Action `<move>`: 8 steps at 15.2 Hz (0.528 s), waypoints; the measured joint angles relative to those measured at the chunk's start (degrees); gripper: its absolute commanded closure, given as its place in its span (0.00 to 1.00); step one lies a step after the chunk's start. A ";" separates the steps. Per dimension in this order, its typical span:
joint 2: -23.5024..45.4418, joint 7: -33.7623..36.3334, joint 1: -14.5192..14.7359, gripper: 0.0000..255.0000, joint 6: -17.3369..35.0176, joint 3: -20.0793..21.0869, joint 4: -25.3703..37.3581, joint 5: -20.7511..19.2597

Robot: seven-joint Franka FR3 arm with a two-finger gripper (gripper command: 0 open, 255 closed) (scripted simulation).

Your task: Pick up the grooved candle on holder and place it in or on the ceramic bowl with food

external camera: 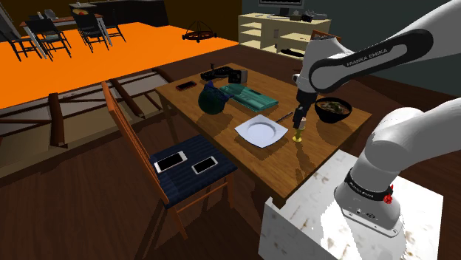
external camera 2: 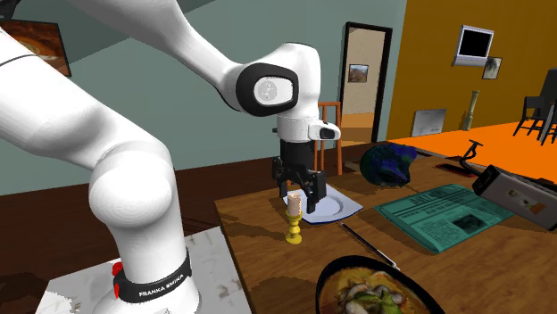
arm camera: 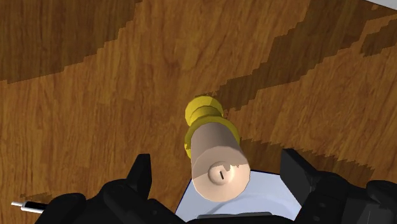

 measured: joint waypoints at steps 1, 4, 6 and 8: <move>0.03 0.00 0.00 0.00 0.05 -0.01 -0.01 0.00; 0.04 0.00 0.00 1.00 0.08 -0.01 -0.03 -0.01; 0.04 0.00 -0.01 1.00 0.08 -0.01 -0.03 -0.01; 0.04 -0.01 -0.01 1.00 0.09 -0.01 -0.03 -0.01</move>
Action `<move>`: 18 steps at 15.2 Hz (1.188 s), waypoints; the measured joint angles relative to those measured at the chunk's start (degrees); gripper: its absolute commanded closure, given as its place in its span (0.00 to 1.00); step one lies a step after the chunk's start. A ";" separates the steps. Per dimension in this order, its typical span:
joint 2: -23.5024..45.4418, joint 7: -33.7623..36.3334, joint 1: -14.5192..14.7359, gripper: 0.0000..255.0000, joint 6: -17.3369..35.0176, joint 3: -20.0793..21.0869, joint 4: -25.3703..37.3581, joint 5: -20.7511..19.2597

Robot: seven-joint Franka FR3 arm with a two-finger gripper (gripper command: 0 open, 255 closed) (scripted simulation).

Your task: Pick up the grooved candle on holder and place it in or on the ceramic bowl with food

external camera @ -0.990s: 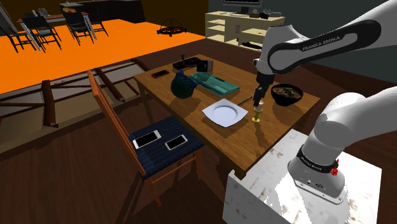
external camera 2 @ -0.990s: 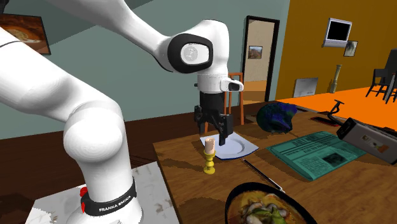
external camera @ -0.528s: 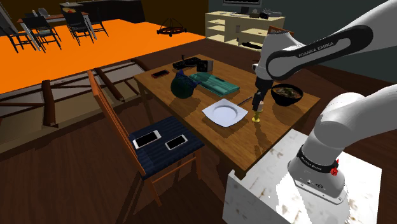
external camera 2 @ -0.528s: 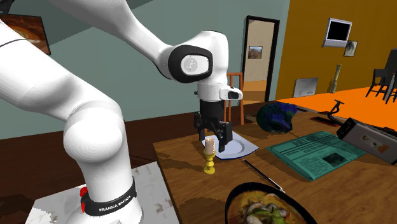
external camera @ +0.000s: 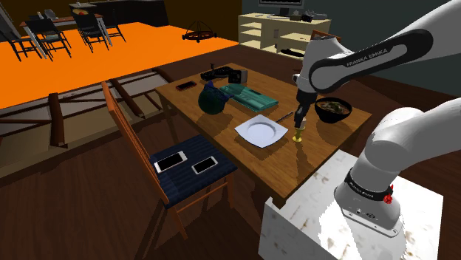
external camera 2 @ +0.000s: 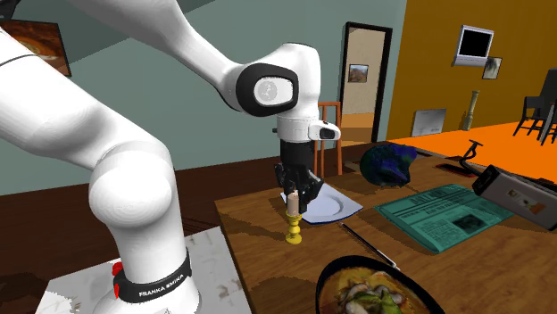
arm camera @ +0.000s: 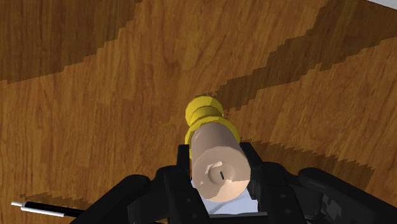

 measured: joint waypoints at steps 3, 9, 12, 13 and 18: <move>0.00 0.00 0.00 1.00 0.00 0.00 0.00 0.00; -1.03 0.11 0.10 1.00 -2.06 0.23 1.05 0.18; -2.45 0.06 0.10 1.00 -5.15 0.40 2.74 0.32; -2.79 0.11 0.15 1.00 -6.02 0.50 3.25 0.40; -4.30 0.17 0.29 1.00 -10.53 0.87 6.25 0.72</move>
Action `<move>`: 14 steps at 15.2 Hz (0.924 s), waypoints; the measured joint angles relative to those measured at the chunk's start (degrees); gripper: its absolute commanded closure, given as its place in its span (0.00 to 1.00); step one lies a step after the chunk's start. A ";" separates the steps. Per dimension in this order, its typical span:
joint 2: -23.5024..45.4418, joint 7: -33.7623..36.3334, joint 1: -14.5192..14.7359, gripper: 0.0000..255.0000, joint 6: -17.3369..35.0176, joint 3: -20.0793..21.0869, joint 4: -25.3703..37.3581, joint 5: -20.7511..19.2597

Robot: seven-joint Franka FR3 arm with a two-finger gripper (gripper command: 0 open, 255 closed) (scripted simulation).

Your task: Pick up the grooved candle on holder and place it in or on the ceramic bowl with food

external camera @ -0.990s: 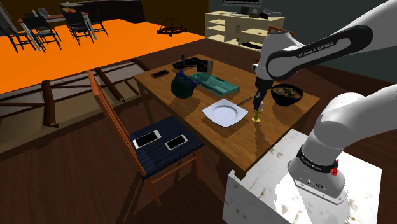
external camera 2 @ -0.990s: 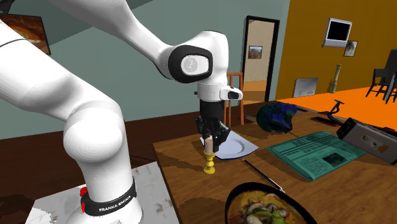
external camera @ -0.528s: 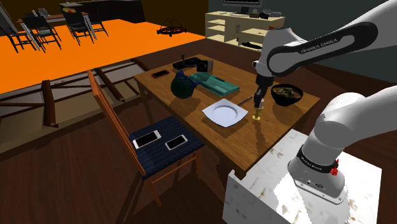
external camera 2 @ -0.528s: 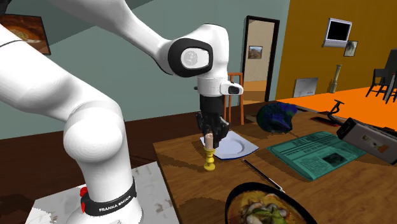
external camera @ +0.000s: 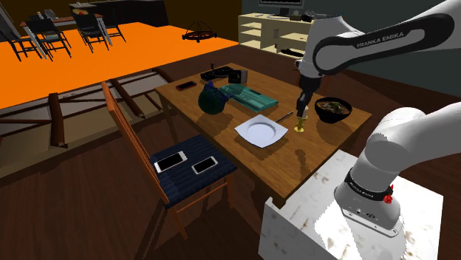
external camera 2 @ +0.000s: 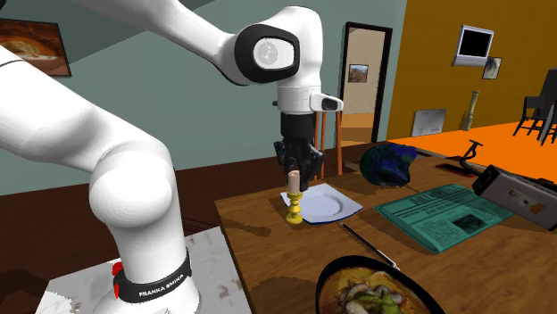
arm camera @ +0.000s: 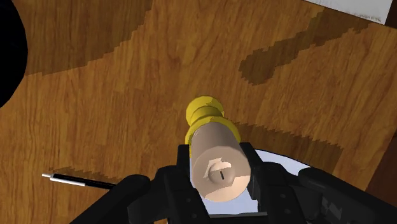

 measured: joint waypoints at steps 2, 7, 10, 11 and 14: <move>-1.02 -0.05 -0.05 1.00 -1.93 0.10 0.92 0.04; -1.62 0.02 0.13 1.00 -6.10 0.44 4.49 0.38; -2.00 0.08 0.24 1.00 -8.72 0.67 6.73 0.58; -2.07 0.11 0.28 1.00 -9.56 0.75 7.50 0.65; -2.41 0.10 0.33 1.00 -12.04 0.91 9.64 0.79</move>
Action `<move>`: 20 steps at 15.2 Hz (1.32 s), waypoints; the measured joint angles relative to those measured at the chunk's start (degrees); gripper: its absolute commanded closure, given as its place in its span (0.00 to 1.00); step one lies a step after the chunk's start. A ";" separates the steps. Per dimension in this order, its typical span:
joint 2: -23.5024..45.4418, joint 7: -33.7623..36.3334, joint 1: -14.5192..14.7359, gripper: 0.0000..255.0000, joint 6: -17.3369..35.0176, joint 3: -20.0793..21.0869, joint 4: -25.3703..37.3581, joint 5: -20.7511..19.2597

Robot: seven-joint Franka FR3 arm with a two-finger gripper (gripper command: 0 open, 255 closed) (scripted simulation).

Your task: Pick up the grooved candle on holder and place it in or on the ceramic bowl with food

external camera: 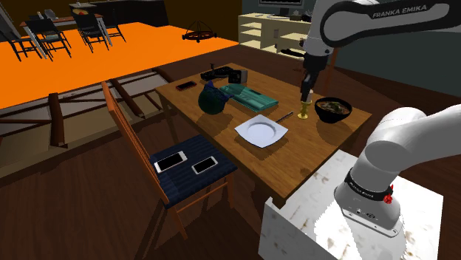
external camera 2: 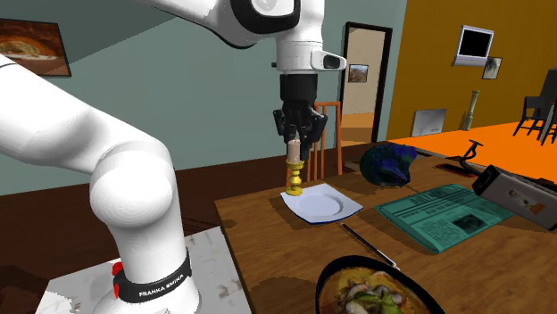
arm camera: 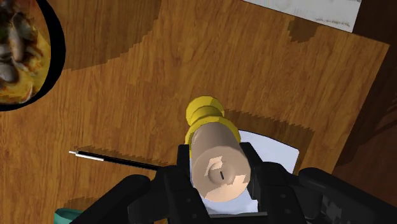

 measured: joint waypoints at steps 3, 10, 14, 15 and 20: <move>0.22 -0.03 0.08 1.00 -2.25 0.11 2.48 0.13; 0.63 -2.93 -1.05 1.00 -6.44 -2.36 7.17 -1.52; 1.46 -8.38 -3.15 1.00 -7.57 -7.36 9.48 -4.90; 2.41 -9.88 -3.55 1.00 -7.59 -8.78 10.59 -5.73; 5.09 -16.76 -5.35 1.00 -8.46 -14.99 14.91 -9.18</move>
